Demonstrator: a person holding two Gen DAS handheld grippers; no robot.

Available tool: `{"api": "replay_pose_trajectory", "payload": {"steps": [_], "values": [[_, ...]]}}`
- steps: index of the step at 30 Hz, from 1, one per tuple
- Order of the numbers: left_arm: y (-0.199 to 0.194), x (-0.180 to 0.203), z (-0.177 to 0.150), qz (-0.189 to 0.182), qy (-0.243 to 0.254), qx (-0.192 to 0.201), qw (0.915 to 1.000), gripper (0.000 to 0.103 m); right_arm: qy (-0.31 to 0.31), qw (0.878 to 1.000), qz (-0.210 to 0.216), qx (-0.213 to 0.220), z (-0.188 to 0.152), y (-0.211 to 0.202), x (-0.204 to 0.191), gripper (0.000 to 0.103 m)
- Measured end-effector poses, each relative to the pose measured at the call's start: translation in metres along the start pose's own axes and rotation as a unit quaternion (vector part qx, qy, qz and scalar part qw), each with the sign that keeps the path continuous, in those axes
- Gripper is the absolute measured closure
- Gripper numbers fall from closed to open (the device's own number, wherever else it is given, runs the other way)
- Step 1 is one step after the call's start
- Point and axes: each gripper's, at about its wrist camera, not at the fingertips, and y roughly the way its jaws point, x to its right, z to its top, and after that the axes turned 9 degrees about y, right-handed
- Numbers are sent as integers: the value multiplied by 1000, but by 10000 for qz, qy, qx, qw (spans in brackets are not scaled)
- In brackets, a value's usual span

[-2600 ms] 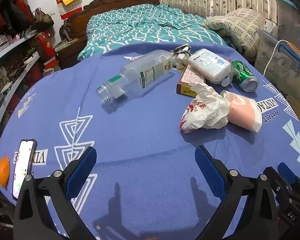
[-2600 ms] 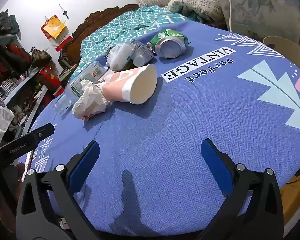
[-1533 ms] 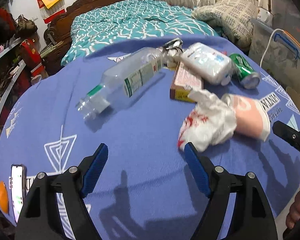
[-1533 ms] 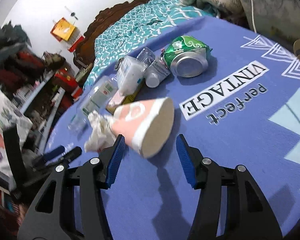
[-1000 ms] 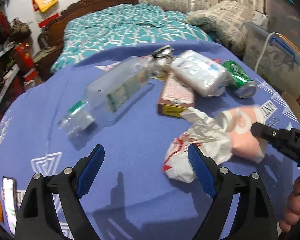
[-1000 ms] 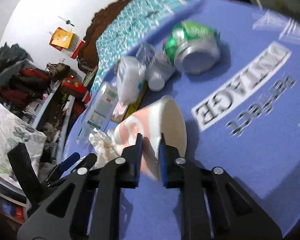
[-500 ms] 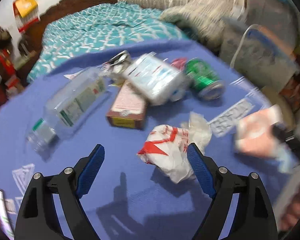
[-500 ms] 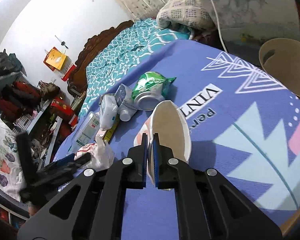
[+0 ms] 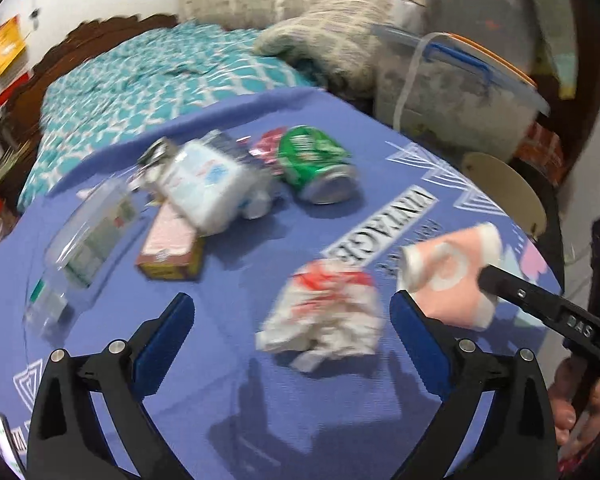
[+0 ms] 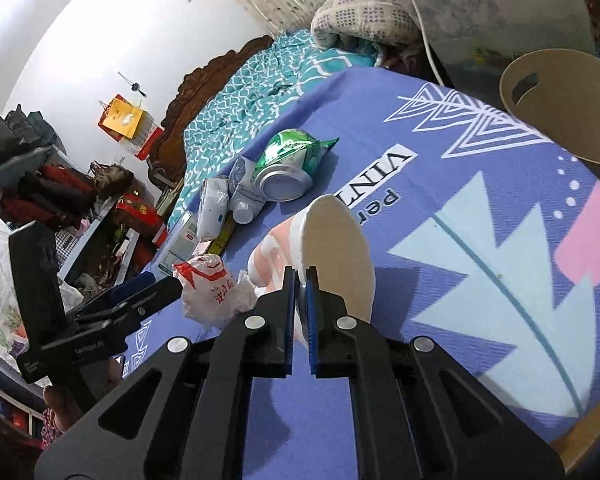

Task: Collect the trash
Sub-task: 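Carry the tissue and pink cup to the beige bin and release both, then grasp the brown box with the left tool while the right grasps the tissue pack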

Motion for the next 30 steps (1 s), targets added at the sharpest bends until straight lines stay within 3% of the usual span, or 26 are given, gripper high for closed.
{"api": "replay_pose_trajectory", "payload": {"steps": [3, 5, 7, 8, 10, 16, 20, 22, 24, 25, 26, 27, 28, 29, 30], "values": [[9, 12, -2, 52, 219, -164, 9996, 18, 46, 10000, 41, 12, 2, -5, 5, 95], [25, 19, -3, 71, 369, -480, 9981, 63, 133, 9998, 160, -60, 3, -4, 9, 96], [36, 20, -6, 409, 419, -554, 9967, 78, 249, 9990, 343, -111, 6, -6, 14, 97], [37, 18, -5, 451, 392, -549, 9967, 80, 244, 9991, 358, -34, 10, -10, 16, 97], [34, 14, 1, 182, 230, -543, 9981, 83, 233, 9988, 346, 244, 22, -23, 23, 97], [28, 57, 64, -529, 699, -93, 9961, 84, 401, 9908, -59, 1290, 69, -74, 59, 97], [43, 120, 121, -1279, 1232, 227, 9838, 83, 590, 9787, -510, 1899, 108, -105, 96, 97], [60, 155, 150, -1755, 1389, 294, 9742, 81, 660, 9748, -841, 1956, 124, -108, 112, 97], [83, 182, 170, -2070, 1370, 257, 9684, 69, 775, 9731, -935, 1956, 132, -105, 127, 93], [96, 195, 178, -2104, 1332, 229, 9682, 48, 879, 9729, -1008, 1884, 135, -100, 136, 93], [109, 206, 183, -2053, 1298, 181, 9699, 21, 983, 9737, -1024, 1781, 136, -96, 142, 87], [119, 215, 186, -1969, 1252, 128, 9723, 14, 1148, 9763, -928, 1582, 139, -87, 150, 81], [128, 221, 187, -1946, 1217, 74, 9733, 17, 1295, 9782, -742, 1446, 139, -80, 157, 62], [138, 225, 188, -1946, 1218, -49, 9733, 18, 1370, 9775, -668, 1456, 137, -79, 160, 34], [143, 225, 187, -1950, 1198, -140, 9734, 20, 1386, 9742, -695, 1639, 132, -81, 159, 26]]}}
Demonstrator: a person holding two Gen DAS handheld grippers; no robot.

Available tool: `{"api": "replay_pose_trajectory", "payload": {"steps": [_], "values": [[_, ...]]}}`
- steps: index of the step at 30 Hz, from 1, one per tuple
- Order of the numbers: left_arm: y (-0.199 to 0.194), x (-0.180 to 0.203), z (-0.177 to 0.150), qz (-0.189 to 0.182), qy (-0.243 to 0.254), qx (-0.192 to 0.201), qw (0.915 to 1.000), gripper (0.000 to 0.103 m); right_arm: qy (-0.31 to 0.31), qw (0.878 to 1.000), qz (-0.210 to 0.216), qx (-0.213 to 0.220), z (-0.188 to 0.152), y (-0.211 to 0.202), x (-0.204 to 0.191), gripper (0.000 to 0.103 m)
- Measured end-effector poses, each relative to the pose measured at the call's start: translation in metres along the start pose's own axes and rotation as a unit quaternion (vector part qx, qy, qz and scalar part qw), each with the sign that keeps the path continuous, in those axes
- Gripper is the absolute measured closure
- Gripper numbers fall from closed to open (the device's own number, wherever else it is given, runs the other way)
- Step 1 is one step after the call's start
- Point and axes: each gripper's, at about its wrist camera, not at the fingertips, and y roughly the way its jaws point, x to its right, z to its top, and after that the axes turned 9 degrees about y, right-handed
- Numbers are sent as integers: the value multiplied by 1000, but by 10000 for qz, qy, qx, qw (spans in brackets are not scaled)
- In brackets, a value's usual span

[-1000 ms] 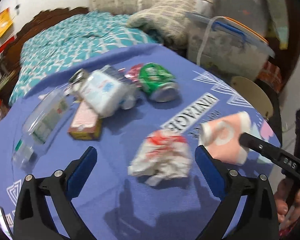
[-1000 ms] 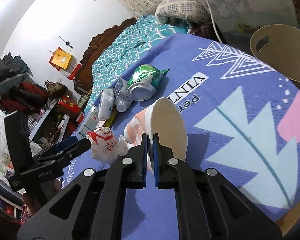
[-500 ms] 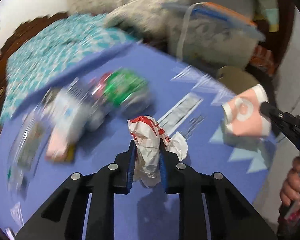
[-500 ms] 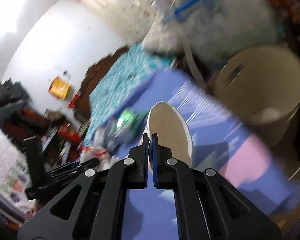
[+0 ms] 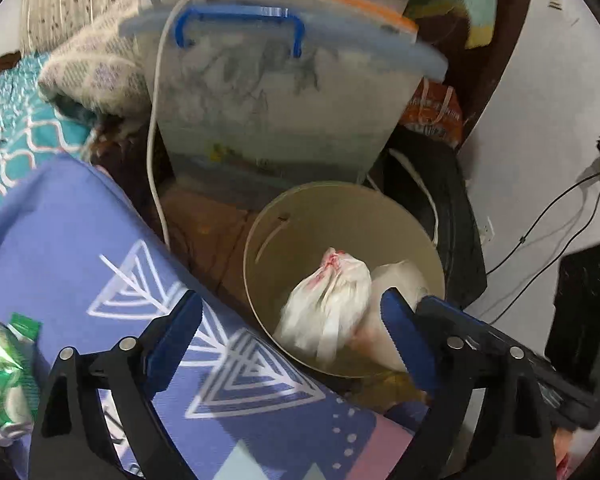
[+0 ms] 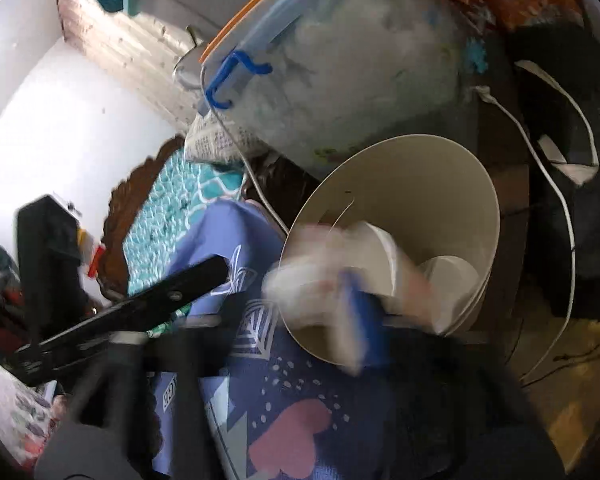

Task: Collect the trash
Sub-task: 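Grasp the brown box with the left tool while the right grasps the tissue pack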

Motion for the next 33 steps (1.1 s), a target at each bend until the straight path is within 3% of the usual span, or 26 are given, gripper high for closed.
{"api": "replay_pose_trajectory", "payload": {"steps": [2, 6, 7, 10, 12, 15, 19, 20, 23, 25, 26, 28, 30, 31, 33], "values": [[-10, -5, -9, -31, -70, 41, 10000, 20, -244, 9988, -94, 415, -6, -9, -7, 20], [-61, -28, -40, 177, -119, 460, 9987, 19, -433, 9981, 137, 415, -10, -10, -30, 23], [-77, -38, -54, 245, -180, 547, 9980, 19, -487, 9979, 253, 356, -11, -8, -40, 29], [-123, -71, -104, 512, -467, 686, 9952, 19, -739, 9960, 501, 63, -25, 3, -70, 45], [-150, -99, -145, 905, -734, 722, 9906, 20, -1040, 9916, 710, -306, -45, 19, -100, 53], [-194, -144, -201, 1708, -1225, 736, 9749, 21, -1610, 9787, 896, -901, -85, 49, -147, 58], [-218, -198, -253, 2583, -1770, 417, 9488, 21, -2593, 9494, 1013, -1453, -153, 90, -221, 55], [-219, -207, -260, 2637, -1859, 322, 9460, 21, -2993, 9364, 1032, -1513, -171, 102, -246, 49], [-224, -223, -277, 2576, -2205, 236, 9405, 20, -4402, 8857, 744, -1276, -233, 128, -303, 23], [-235, -227, -293, 2507, -2345, 426, 9383, 20, -5266, 8417, 492, -1088, -274, 145, -326, 24], [-239, -228, -299, 2565, -2374, 436, 9359, 18, -5444, 8316, 364, -1040, -285, 152, -330, 24], [-240, -230, -309, 2591, -2436, 431, 9336, 17, -5599, 8203, 47, -1168, -300, 176, -335, 24], [-241, -235, -317, 2520, -2515, 378, 9337, 17, -5578, 8186, -176, -1355, -304, 192, -328, 30], [-241, -236, -318, 2527, -2506, 359, 9338, 17, -5526, 8205, -123, -1462, -302, 194, -323, 39], [-237, -234, -322, 2581, -2458, 328, 9338, 17, -5326, 8331, -23, -1491, -291, 184, -312, 44]]}}
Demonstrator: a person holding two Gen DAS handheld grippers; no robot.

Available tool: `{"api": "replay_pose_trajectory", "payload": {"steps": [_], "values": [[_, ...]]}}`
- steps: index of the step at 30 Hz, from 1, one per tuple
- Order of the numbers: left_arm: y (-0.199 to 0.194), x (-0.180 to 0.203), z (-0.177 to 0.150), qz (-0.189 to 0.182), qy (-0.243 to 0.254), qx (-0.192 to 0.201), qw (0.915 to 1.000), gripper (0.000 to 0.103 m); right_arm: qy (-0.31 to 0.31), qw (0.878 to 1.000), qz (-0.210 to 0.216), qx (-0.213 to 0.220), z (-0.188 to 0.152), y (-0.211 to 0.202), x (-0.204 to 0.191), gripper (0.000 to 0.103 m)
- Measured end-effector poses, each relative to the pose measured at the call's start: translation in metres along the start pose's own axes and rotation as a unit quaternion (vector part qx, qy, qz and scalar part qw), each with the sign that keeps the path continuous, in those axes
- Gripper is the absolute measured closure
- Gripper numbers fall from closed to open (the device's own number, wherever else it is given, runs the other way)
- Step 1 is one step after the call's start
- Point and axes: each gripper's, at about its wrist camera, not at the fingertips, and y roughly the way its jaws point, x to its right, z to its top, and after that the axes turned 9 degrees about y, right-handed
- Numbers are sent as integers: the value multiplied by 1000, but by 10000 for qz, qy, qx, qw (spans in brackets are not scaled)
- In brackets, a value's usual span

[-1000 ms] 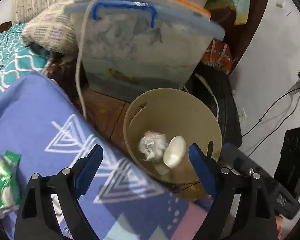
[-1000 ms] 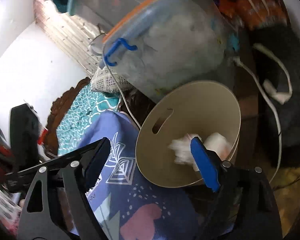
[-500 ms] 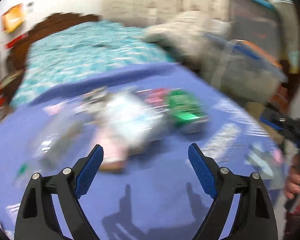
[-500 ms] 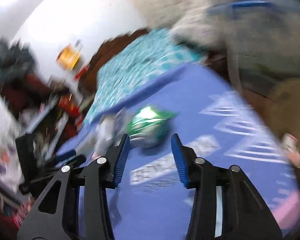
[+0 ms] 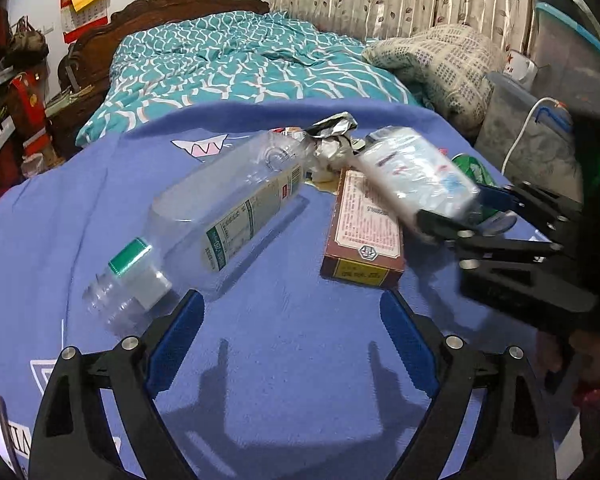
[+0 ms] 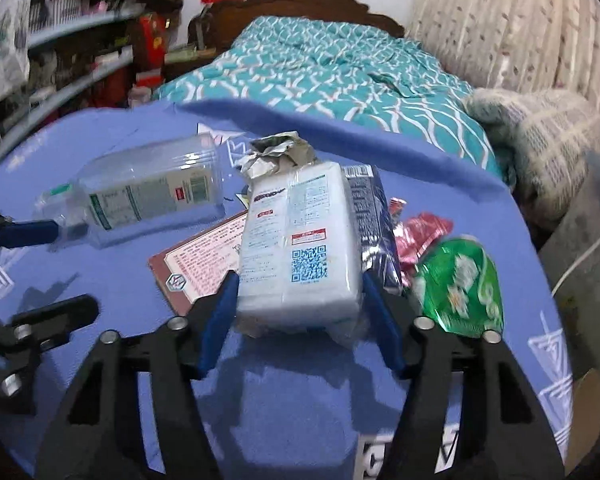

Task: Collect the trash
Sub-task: 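Grasp the brown box with the left tool while the right grasps the tissue pack, then carry the brown box and tissue pack over the bin and release both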

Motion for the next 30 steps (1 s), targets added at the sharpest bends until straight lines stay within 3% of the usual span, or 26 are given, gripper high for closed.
{"api": "replay_pose_trajectory", "payload": {"steps": [3, 7, 9, 10, 11, 15, 17, 19, 23, 27, 28, 30], "values": [[14, 15, 8, -99, 200, -52, 9997, 14, 750, 9959, 443, 240, -15, -40, 30, 45], [49, 45, 34, -38, 641, -201, 9977, 11, 1271, 9897, 488, 448, -54, -95, 56, 45], [68, 52, 41, 244, 694, -372, 9966, 12, 1442, 9882, 372, 357, -75, -111, 68, 45], [76, 52, 41, 327, 665, -466, 9962, 37, 1541, 9872, 286, 308, -88, -118, 74, 44], [80, 52, 40, 173, 569, -563, 9966, 42, 1623, 9862, 194, 270, -99, -123, 80, 43], [56, 54, 20, 37, 479, -523, 9975, 43, 1849, 9826, -188, 57, -138, -134, 101, 36], [30, 61, -4, -137, 577, -456, 9972, 43, 1976, 9796, -347, 61, -154, -139, 109, 24], [7, 70, -29, -371, 676, -449, 9960, 43, 2066, 9775, -388, 140, -166, -144, 112, 13], [-24, 91, -62, -490, 866, -499, 9938, 42, 2032, 9782, -313, 295, -179, -144, 110, 9], [-34, 113, -65, -550, 1049, -443, 9920, 42, 1837, 9822, -306, 262, -175, -135, 100, 12], [-35, 120, -62, -568, 1107, -411, 9914, 43, 1742, 9837, -360, 256, -173, -133, 99, 41], [-34, 130, -48, -724, 1167, -357, 9899, 43, 1874, 9815, -274, 287, -171, -135, 107, 42]]}}
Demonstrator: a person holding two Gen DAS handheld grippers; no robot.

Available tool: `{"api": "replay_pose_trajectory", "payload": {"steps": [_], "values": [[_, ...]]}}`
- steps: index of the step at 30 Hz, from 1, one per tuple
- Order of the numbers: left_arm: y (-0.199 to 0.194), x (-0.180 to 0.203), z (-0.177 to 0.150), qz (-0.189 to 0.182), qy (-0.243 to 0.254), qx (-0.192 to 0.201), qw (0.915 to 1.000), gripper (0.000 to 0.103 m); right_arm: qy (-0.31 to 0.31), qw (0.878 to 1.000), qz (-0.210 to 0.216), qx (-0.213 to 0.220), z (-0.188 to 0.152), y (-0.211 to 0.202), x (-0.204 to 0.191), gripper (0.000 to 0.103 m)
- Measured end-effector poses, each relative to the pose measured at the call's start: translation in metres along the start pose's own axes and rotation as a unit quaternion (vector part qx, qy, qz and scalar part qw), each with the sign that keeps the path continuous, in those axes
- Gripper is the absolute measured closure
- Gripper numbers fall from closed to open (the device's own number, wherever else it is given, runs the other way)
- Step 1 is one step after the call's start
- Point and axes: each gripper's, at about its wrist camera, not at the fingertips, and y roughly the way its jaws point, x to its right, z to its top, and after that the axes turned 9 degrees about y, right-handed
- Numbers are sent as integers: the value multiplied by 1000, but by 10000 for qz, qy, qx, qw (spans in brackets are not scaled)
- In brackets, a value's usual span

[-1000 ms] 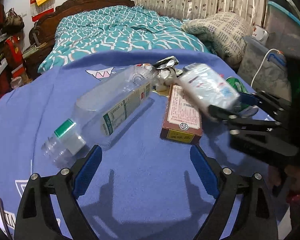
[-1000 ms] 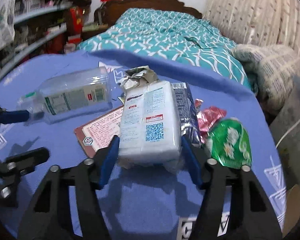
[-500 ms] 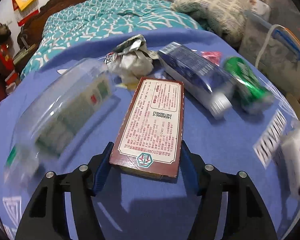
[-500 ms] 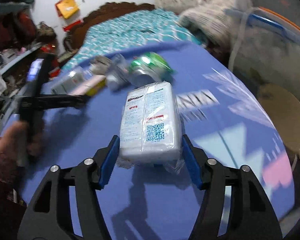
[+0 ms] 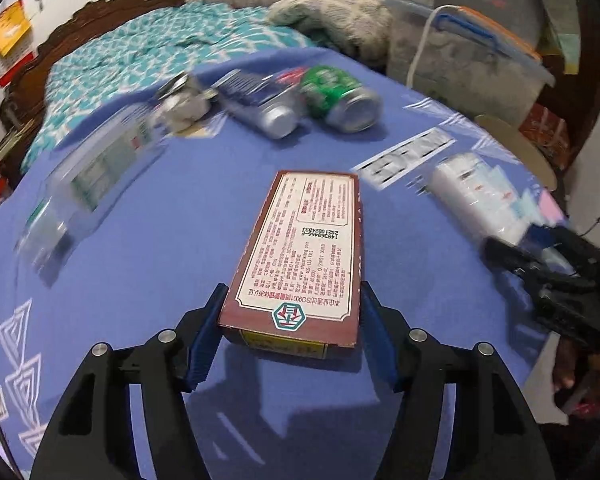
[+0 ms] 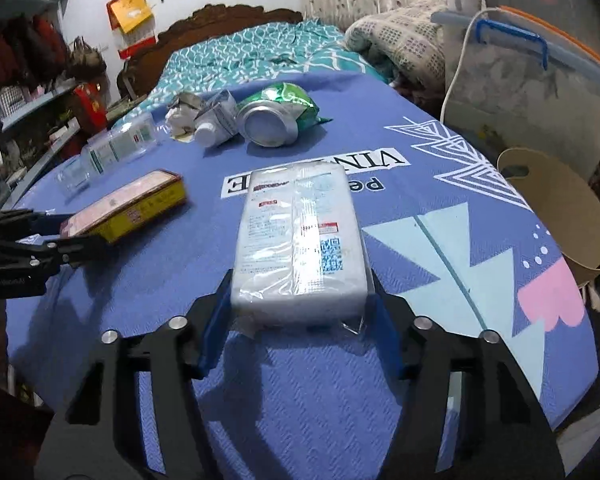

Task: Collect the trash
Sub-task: 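Carry the brown box and tissue pack over the bin and release both, then grasp the blue carton with the left tool while the right grasps the green can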

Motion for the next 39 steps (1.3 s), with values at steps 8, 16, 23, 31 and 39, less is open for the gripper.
{"api": "replay_pose_trajectory", "payload": {"steps": [8, 16, 23, 31, 39], "values": [[10, 80, 100, -1148, 1009, 528, 9869, 44, 1342, 9826, -634, 1115, 24, -56, 107, 43], [66, 191, 200, -1925, 1790, 756, 9619, 44, 2273, 9596, -1234, 1110, 43, -59, 210, 40], [85, 239, 247, -1932, 2000, 1053, 9548, 44, 2326, 9592, -1357, 865, 51, -30, 222, 37], [91, 251, 268, -2074, 1871, 788, 9569, 23, 2474, 9458, -1599, 1370, 42, -55, 225, 13], [64, 200, 241, -1981, 1496, 999, 9635, 20, 2615, 9304, -1545, 2053, 39, -92, 208, 26]]}}
